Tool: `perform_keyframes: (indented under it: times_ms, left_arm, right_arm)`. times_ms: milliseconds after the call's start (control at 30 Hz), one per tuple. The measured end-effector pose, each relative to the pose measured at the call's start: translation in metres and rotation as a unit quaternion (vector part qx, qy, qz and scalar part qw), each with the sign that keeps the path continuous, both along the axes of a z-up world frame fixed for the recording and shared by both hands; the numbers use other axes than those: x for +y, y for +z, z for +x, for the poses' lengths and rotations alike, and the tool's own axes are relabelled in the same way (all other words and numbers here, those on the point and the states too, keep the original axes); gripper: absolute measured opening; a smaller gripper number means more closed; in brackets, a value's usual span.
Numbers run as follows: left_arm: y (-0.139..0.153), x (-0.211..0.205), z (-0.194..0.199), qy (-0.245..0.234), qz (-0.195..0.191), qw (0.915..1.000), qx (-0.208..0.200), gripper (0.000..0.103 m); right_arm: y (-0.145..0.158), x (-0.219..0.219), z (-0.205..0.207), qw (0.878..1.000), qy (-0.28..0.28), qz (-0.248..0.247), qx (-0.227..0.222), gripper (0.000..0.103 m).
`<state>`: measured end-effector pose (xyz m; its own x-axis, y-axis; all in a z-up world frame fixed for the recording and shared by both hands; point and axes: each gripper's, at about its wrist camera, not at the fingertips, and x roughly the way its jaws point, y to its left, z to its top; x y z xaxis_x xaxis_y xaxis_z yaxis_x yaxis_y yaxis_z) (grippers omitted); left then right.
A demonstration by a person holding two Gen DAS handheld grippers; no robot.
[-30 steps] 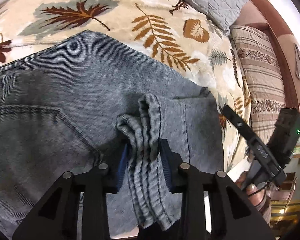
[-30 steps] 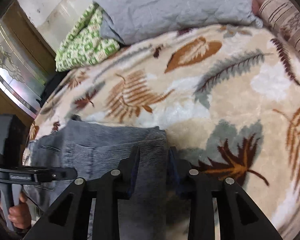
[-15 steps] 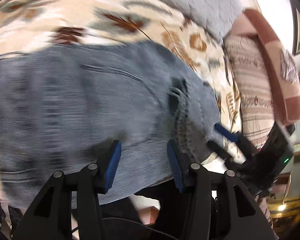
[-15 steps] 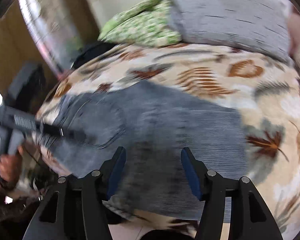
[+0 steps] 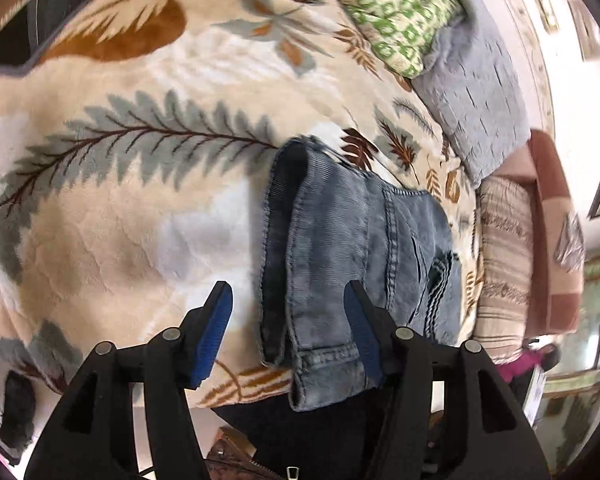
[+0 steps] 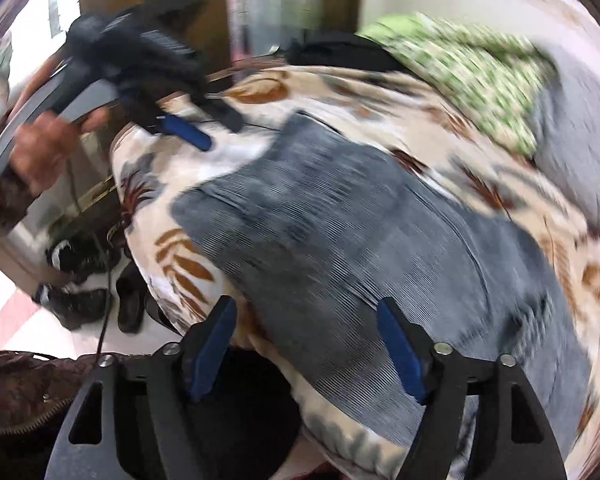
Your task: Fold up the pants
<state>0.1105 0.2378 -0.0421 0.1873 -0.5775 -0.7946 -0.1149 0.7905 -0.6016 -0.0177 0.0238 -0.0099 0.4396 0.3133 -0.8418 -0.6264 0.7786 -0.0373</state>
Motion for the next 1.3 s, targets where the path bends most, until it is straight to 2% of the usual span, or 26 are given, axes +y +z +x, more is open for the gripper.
perform_keyframes:
  times_ms: [167, 367, 533, 600, 667, 767, 833, 867, 900, 933, 967, 1067, 1300]
  left_arm:
    - [-0.015, -0.001, 0.025, -0.013, -0.021, 0.9995, 0.019, 0.060]
    - [-0.023, -0.012, 0.066, -0.038, -0.009, 0.9988, 0.029, 0.064]
    - [-0.032, -0.021, 0.092, -0.077, -0.005, 0.9965, 0.033, 0.072]
    - [-0.032, -0.026, 0.099, -0.094, -0.014, 0.9951, 0.027, 0.083]
    - [-0.033, -0.032, 0.101, -0.114, -0.026, 0.9928, 0.022, 0.083]
    - [-0.033, -0.045, 0.097, -0.163, -0.041, 0.9858, 0.011, 0.083]
    - [-0.029, -0.053, 0.093, -0.185, -0.037, 0.9821, -0.002, 0.082]
    - [-0.028, -0.055, 0.091, -0.191, -0.043, 0.9807, -0.004, 0.074]
    - [-0.026, -0.058, 0.088, -0.196, -0.056, 0.9791, -0.002, 0.043]
    - [-0.023, -0.061, 0.086, -0.199, -0.054, 0.9786, -0.003, 0.025]
    - [-0.020, -0.064, 0.084, -0.203, -0.042, 0.9783, -0.008, 0.012]
    - [-0.003, -0.071, 0.077, -0.203, -0.018, 0.9785, -0.034, 0.010]
    - [0.050, -0.094, 0.067, -0.195, -0.004, 0.9777, -0.077, 0.007]
  right_arm:
    - [-0.014, 0.055, -0.013, 0.995, 0.057, -0.065, -0.048, 0.078]
    - [-0.042, 0.092, -0.017, 0.982, 0.083, -0.138, -0.095, 0.079]
    - [-0.057, 0.107, -0.018, 0.970, 0.094, -0.180, -0.137, 0.082]
    - [-0.062, 0.113, -0.017, 0.963, 0.096, -0.196, -0.157, 0.082]
    - [-0.064, 0.117, -0.014, 0.960, 0.093, -0.202, -0.169, 0.082]
    - [-0.064, 0.117, -0.006, 0.961, 0.091, -0.198, -0.172, 0.078]
    - [-0.062, 0.116, -0.003, 0.962, 0.090, -0.193, -0.172, 0.053]
    - [-0.059, 0.114, 0.002, 0.964, 0.088, -0.189, -0.168, 0.046]
    - [-0.056, 0.112, 0.005, 0.966, 0.089, -0.182, -0.163, 0.045]
    - [-0.054, 0.110, 0.006, 0.967, 0.088, -0.176, -0.160, 0.043]
    - [-0.050, 0.108, 0.006, 0.968, 0.089, -0.171, -0.161, 0.037]
    - [-0.037, 0.104, 0.002, 0.966, 0.090, -0.163, -0.177, 0.029]
    - [0.004, 0.077, -0.006, 0.973, 0.047, -0.123, -0.192, 0.024]
